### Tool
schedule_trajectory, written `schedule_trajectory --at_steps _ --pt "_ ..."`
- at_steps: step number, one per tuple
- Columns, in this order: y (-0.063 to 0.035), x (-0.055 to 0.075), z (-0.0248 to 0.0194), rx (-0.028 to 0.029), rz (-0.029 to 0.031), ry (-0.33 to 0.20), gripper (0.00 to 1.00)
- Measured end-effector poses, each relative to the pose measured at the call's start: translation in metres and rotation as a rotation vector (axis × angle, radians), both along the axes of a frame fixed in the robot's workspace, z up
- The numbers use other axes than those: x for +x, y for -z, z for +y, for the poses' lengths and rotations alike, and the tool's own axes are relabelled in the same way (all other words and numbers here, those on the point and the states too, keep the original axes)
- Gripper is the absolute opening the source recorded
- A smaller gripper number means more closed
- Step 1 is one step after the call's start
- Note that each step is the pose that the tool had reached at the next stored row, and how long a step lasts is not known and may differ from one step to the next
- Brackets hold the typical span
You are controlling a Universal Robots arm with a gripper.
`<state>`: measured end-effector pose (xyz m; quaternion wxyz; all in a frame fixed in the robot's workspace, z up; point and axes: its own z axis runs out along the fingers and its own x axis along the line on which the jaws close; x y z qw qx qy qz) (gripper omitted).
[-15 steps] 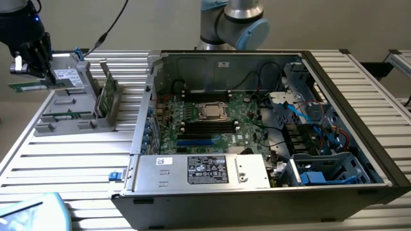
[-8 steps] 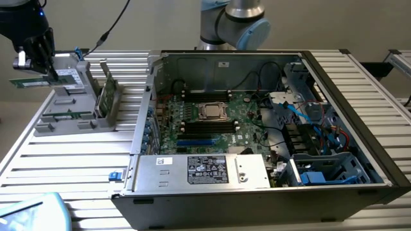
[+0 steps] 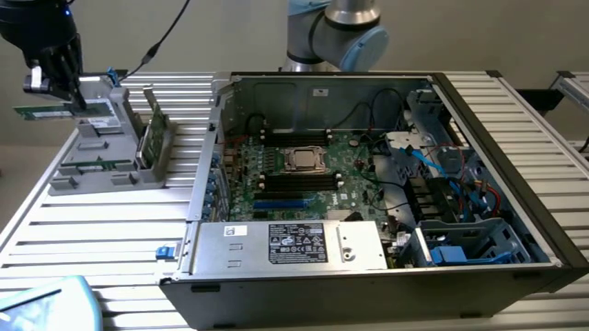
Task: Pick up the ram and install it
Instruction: 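Pick up the ram and move it above insertion slot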
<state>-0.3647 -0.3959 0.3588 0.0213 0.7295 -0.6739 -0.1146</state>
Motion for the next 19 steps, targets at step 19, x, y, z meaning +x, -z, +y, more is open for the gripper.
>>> schedule_trajectory --at_steps 19 --pt "-0.0085 0.038 -0.0009 0.005 0.0313 0.001 0.13"
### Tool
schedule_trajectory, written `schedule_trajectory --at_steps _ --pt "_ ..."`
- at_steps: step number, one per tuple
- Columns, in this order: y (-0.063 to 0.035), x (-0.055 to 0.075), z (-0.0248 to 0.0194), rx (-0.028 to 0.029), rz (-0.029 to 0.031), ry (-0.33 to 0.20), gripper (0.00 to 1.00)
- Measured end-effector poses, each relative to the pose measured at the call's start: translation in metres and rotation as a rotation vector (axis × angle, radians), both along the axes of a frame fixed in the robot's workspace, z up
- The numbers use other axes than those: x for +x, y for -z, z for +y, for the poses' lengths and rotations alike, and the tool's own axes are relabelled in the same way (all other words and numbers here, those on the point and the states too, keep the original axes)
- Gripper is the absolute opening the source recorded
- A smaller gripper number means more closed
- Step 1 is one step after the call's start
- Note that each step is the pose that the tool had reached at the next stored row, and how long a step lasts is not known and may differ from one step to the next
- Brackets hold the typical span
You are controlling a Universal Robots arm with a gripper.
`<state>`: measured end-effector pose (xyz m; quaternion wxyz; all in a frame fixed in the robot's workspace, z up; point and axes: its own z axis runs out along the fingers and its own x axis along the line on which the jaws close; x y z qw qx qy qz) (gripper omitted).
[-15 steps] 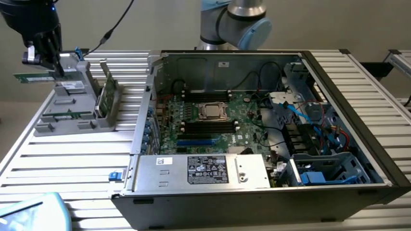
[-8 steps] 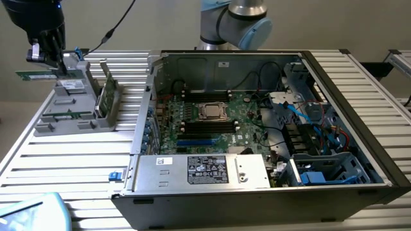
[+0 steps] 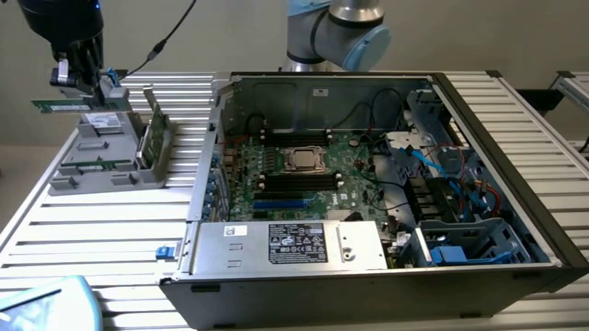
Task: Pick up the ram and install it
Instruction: 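Pick up the ram and move it above insertion slot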
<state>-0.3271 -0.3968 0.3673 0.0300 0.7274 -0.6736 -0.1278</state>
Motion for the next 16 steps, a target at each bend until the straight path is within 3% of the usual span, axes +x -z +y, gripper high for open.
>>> schedule_trajectory --at_steps 7,16 --pt "-0.0019 0.006 0.0002 0.0 -0.0055 0.005 0.13" --pt "-0.0034 0.014 0.0002 0.0012 -0.0236 0.011 0.13"
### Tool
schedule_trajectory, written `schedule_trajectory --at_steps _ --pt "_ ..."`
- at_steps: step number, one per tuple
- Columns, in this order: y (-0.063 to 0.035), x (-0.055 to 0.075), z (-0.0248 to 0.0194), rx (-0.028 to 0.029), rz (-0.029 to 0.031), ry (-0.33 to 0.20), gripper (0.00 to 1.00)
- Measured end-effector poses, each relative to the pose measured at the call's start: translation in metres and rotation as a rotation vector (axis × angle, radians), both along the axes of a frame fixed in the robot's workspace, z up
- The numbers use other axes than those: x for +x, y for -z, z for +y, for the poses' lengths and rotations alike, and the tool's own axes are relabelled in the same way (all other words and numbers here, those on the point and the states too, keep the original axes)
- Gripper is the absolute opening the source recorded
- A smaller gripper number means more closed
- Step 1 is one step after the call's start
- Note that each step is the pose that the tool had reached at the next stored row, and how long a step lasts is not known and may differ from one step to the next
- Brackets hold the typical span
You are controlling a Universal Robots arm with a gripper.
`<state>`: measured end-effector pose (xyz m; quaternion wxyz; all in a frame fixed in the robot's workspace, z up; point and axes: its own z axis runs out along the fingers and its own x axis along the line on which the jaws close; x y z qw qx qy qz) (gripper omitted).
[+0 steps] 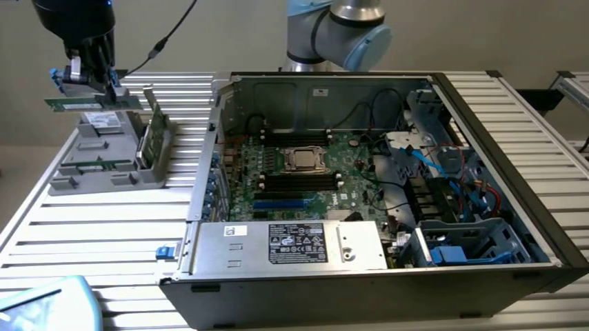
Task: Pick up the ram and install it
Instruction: 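Pick up the ram and move it above insertion slot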
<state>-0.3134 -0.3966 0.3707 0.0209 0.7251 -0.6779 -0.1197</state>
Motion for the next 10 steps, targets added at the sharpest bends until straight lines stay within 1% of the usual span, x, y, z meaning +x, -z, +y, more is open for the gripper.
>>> schedule_trajectory --at_steps 5,10 --pt "-0.0031 0.01 -0.0001 0.0056 -0.0009 0.0 0.13" --pt "-0.0064 0.023 0.0 0.0138 -0.0008 0.0 0.13"
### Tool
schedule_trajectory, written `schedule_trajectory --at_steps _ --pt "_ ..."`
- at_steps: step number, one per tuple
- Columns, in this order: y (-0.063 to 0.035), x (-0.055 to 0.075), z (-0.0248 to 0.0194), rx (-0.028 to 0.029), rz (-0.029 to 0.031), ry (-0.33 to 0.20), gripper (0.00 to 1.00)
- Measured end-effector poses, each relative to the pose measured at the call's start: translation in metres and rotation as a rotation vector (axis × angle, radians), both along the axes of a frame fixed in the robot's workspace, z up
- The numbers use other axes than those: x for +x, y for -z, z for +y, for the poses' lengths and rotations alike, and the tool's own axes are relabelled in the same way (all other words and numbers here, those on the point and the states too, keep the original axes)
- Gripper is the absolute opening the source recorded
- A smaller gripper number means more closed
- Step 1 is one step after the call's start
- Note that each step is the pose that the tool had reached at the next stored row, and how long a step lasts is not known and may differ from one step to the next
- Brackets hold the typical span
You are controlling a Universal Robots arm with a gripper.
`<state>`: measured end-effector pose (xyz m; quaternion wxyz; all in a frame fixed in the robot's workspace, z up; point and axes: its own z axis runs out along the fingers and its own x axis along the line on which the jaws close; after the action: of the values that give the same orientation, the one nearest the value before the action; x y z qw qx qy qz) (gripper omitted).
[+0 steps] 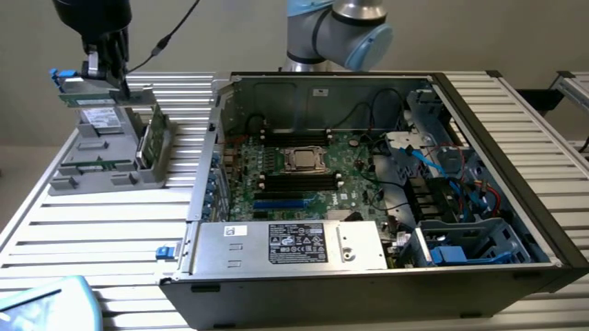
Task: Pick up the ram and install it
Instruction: 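Pick up the ram and move it above insertion slot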
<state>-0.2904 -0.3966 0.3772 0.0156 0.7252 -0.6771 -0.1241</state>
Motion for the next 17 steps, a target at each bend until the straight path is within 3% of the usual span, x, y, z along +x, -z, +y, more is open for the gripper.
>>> schedule_trajectory --at_steps 10,17 --pt "-0.0072 0.029 0.0 0.015 0.0 0.0 0.13" --pt "-0.016 0.052 0.0 0.0208 0.0 0.0 0.13"
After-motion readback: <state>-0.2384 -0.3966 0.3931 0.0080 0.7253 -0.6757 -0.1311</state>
